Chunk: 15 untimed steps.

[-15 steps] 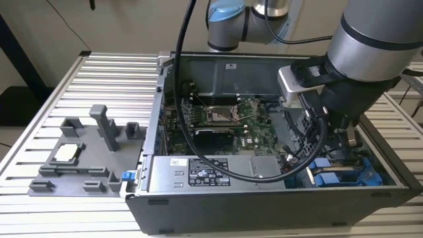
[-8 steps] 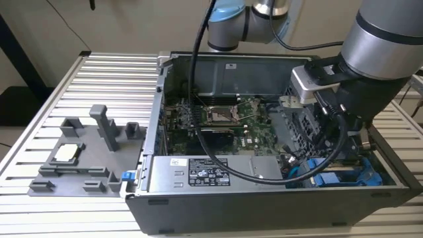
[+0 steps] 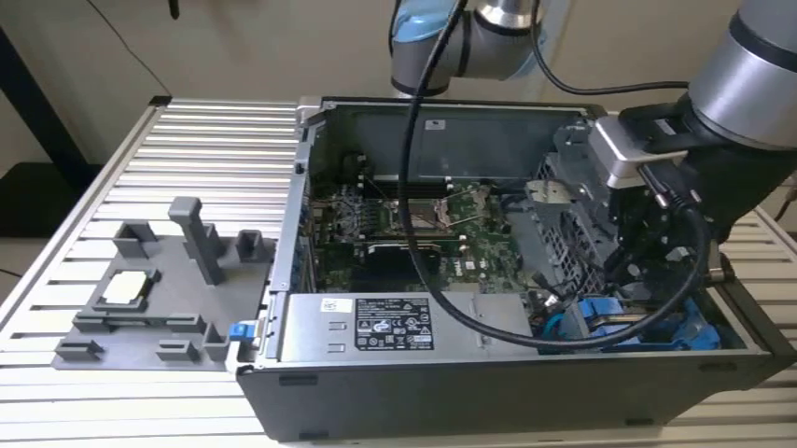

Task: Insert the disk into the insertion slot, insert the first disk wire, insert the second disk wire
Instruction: 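Insert the second disk wire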

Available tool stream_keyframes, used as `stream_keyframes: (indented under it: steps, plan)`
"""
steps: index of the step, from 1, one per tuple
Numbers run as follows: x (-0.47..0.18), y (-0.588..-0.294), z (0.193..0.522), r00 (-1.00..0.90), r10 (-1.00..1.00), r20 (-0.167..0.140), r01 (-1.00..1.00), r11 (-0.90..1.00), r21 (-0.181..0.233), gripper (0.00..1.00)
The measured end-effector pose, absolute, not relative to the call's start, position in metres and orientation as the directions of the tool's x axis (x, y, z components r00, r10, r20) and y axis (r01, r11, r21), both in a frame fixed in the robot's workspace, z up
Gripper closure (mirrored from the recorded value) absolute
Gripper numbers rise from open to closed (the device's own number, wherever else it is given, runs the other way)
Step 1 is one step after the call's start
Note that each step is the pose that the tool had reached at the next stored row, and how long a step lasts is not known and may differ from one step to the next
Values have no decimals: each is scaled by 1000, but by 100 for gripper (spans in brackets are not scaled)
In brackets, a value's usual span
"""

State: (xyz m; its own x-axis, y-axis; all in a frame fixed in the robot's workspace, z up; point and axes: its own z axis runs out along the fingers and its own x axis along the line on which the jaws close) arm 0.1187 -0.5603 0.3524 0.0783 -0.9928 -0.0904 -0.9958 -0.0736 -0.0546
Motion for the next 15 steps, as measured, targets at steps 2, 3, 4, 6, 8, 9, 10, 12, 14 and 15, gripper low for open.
stream_keyframes:
  steps: [2,3,4,6,8,9,10,12,14,15]
  plan:
    - [126,-561,352,77,-993,-92,-997,-74,-37,84]
    - [129,-561,352,76,-993,-92,-997,-74,-29,84]
    - [132,-562,352,75,-993,-93,-997,-74,-21,84]
    - [138,-563,352,74,-993,-94,-997,-74,-7,84]
    - [142,-565,353,73,-993,-95,-997,-74,4,84]
    - [144,-567,353,73,-993,-96,-997,-74,8,84]
    - [144,-569,353,72,-993,-96,-997,-74,11,84]
    - [146,-573,353,72,-992,-100,-997,-74,14,84]
    - [147,-577,353,72,-991,-112,-997,-74,14,84]
    - [147,-578,353,72,-989,-128,-997,-74,13,84]
